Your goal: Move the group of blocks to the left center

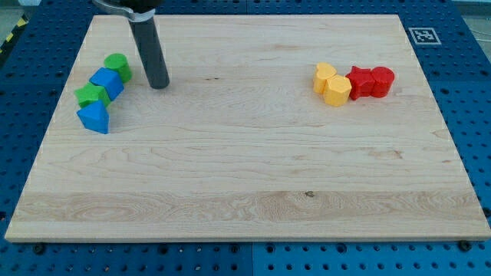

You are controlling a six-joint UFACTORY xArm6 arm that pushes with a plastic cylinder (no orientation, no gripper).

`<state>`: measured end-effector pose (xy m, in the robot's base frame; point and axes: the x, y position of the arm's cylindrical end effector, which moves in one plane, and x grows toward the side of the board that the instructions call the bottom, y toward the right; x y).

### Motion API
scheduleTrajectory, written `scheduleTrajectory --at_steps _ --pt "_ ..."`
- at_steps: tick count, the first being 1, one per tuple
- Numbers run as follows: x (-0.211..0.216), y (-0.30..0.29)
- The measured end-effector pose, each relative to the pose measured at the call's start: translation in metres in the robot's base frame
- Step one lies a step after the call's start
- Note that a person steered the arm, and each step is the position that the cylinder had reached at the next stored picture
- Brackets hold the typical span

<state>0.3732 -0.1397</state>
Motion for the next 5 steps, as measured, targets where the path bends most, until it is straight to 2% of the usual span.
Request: scheduleTrajectory --at_steps 3,5 --pt "0.0 0.061" --pt "0.0 0.061"
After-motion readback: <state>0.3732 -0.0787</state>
